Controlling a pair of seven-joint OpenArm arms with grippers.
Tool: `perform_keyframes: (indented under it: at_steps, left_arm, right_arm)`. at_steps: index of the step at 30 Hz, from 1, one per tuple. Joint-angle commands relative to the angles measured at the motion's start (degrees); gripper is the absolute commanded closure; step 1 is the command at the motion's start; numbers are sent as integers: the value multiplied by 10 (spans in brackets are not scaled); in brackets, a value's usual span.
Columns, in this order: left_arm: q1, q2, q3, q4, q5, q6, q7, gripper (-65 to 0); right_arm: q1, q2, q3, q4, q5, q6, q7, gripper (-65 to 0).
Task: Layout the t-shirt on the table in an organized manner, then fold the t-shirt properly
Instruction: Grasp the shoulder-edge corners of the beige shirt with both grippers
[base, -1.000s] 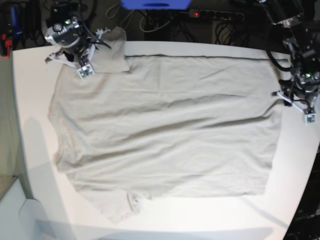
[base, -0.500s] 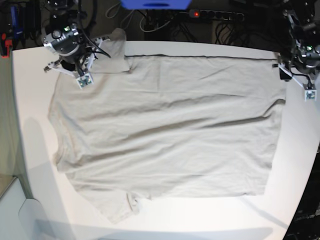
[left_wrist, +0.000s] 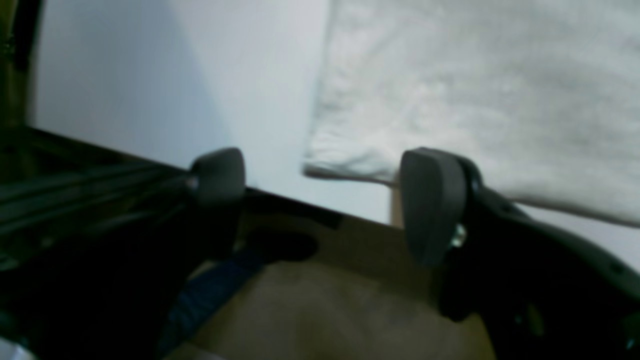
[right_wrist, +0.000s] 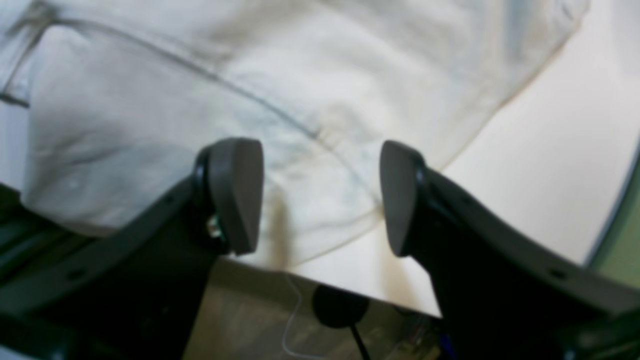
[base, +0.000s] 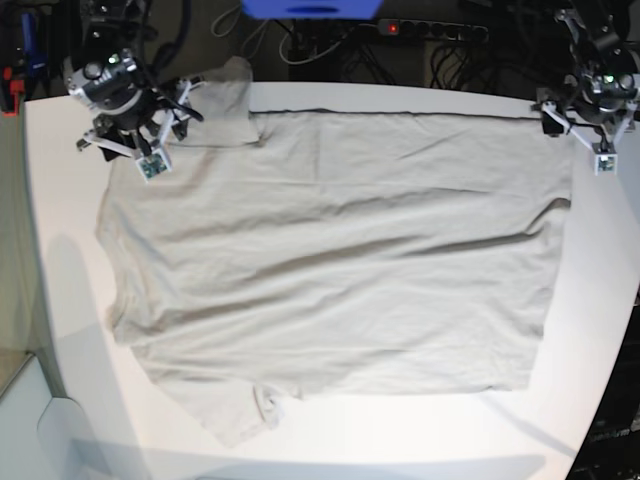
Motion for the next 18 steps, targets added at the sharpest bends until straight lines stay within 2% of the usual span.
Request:
perform_keyframes:
  at_steps: [1,5,14,16,18]
  left_arm:
    - [-2,-9,-2,1,2,2,-12,-473]
    - [-17,-9,-2,-32,2,3,-28,-473]
    - [-36,-8,-1,-114,2,0,-53,-465]
    - [-36,-8,-1,-125,2,0,-62,-421]
    - [-36,-8,-1,-130,2,0,-67,-323]
  right_arm:
    - [5,-4,19,7,-1,6,6,-376]
    - [19,-24,63,7,-1,6,6,-376]
    - [17,-21,78,7,-1,6,5,-376]
    - [17,-21,82,7,-1,6,5,-376]
    - [17,-21,86,7,-1,6,5,-376]
